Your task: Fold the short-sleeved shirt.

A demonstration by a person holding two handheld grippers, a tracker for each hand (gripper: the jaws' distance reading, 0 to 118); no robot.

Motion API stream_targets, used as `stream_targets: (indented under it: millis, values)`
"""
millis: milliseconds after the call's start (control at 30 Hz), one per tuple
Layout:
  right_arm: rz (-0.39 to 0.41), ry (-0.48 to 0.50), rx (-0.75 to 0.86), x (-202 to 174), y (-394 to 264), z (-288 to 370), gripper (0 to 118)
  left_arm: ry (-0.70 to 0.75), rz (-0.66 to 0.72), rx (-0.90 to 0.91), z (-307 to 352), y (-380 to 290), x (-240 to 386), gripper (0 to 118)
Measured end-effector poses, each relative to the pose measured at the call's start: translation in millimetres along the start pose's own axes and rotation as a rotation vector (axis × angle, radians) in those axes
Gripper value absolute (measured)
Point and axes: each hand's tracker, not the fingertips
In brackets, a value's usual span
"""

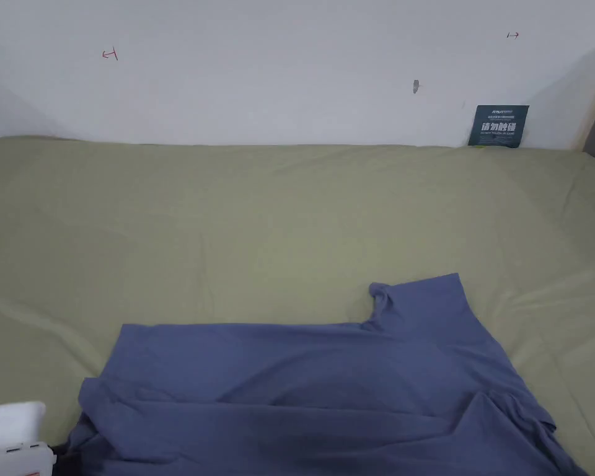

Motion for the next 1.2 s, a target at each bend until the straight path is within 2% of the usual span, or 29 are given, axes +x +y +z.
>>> stream_targets:
  millis: [167,200,233,300,367,467,533,567,600,633,667,700,767,933,967,1000,1033,1200]
  values:
    - [-0.025,0.009,-0.019,-2.7,-10.9,0.5,13,-0.018,0.036,-0.022,-5.5,-8.3,-11.0,8]
    - [-0.036,0.014,-0.023,-2.7,-8.7,0.6,21,-0.037,0.053,-0.026,-7.0,-6.5,-13.6,13]
    - [-0.044,0.004,-0.019,-2.3,-6.2,1.2,44,-0.042,0.062,-0.013,-6.1,-5.4,-14.9,38]
    - [-0.047,0.0,-0.013,-0.1,5.0,5.7,114,-0.026,0.044,0.009,-4.0,2.2,-19.1,116]
    - [-0.036,0.032,0.071,-0.1,21.0,14.3,118,-0.03,0.054,0.103,7.9,16.4,-22.3,118]
    - [-0.026,0.035,0.079,-5.2,58.6,9.6,118,-0.035,0.031,0.102,3.8,52.3,-19.9,118]
    - [-0.014,0.036,0.105,-8.6,84.1,-3.8,115,-0.013,0.013,0.149,-5.6,83.4,-9.7,110]
    - [-0.014,0.038,0.111,-10.4,94.7,-11.2,104,-0.025,0.006,0.152,-13.3,98.5,-6.1,97]
    - [-0.015,0.041,0.122,-12.1,105.1,-19.5,60,-0.04,0.003,0.159,-22.9,112.6,-2.5,56]
    - [-0.019,0.039,0.13,-13.3,112.0,-26.0,9,-0.038,0.003,0.157,-30.9,123.0,0.7,13]
    - [-0.027,0.025,0.135,-14.1,119.1,-35.6,2,-0.032,-0.012,0.145,-41.9,132.6,9.4,0]
    - [-0.046,-0.006,0.153,-14.7,124.1,-43.2,2,-0.024,-0.013,0.142,-53.1,139.9,12.6,0]
    - [-0.027,0.01,0.143,-12.3,137.8,-56.4,2,-0.049,-0.019,0.126,-72.2,151.7,15.2,0]
    - [-0.024,-0.009,0.108,-10.1,149.4,-77.6,2,0.004,-0.019,0.07,-114.4,169.6,24.1,2]
    - [-0.026,-0.014,0.102,-8.4,150.7,-81.2,2,0.018,-0.023,0.044,-123.1,172.2,23.7,27]
    - [-0.023,-0.02,0.094,-8.0,148.6,-83.6,2,0.013,-0.035,0.012,-134.2,172.9,23.0,89]
    - [-0.021,-0.023,0.091,-6.1,149.2,-86.5,2,0.024,-0.044,-0.002,-144.6,171.4,23.0,118]
    - [-0.016,-0.044,0.056,2.7,151.6,-101.2,2,0.047,-0.043,-0.056,-162.7,176.0,30.6,116]
